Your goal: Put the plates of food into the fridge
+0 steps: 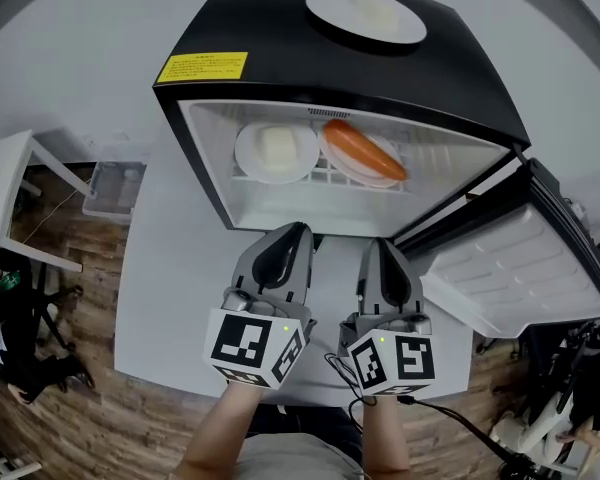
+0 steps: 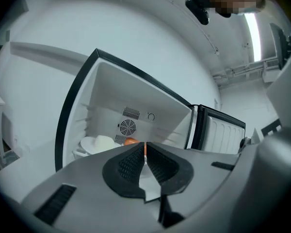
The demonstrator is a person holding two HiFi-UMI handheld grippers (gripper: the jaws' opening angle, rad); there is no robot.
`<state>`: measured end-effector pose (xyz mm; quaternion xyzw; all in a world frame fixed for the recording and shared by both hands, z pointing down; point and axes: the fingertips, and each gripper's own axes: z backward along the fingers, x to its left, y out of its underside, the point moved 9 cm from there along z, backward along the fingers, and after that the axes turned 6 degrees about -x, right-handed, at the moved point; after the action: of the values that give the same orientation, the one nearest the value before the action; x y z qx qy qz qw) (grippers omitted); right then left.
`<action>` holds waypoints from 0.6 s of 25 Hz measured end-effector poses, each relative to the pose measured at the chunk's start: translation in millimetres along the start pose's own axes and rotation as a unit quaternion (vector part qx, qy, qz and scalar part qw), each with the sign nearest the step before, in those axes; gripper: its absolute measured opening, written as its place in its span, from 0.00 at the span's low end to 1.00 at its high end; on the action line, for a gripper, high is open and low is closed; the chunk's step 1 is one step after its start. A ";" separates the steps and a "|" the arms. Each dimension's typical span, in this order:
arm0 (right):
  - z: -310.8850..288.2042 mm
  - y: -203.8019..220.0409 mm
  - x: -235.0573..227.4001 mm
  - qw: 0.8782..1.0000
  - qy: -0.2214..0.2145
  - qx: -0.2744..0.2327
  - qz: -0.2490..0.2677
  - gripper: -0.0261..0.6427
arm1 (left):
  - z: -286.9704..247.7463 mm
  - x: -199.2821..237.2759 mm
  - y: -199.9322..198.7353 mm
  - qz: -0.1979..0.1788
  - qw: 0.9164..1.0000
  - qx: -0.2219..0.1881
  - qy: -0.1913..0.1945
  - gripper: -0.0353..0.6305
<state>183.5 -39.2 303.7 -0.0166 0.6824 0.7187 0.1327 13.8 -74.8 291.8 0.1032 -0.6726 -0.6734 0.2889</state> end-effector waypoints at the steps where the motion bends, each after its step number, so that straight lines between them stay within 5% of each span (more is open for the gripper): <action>1: 1.5 -1.2 2.6 1.000 -0.001 -0.002 0.001 0.06 | 3.3 -0.7 -1.3 -0.002 1.000 -0.001 -0.002 0.08; 15: 20.1 -14.1 35.0 0.999 -0.028 -0.031 0.002 0.06 | 33.7 -11.9 -21.3 -0.072 0.997 -0.014 -0.014 0.09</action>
<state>155.9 -13.0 284.1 0.0004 0.6556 0.7402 0.1496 0.4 -41.5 270.8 0.1373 -0.6584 -0.7029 0.2316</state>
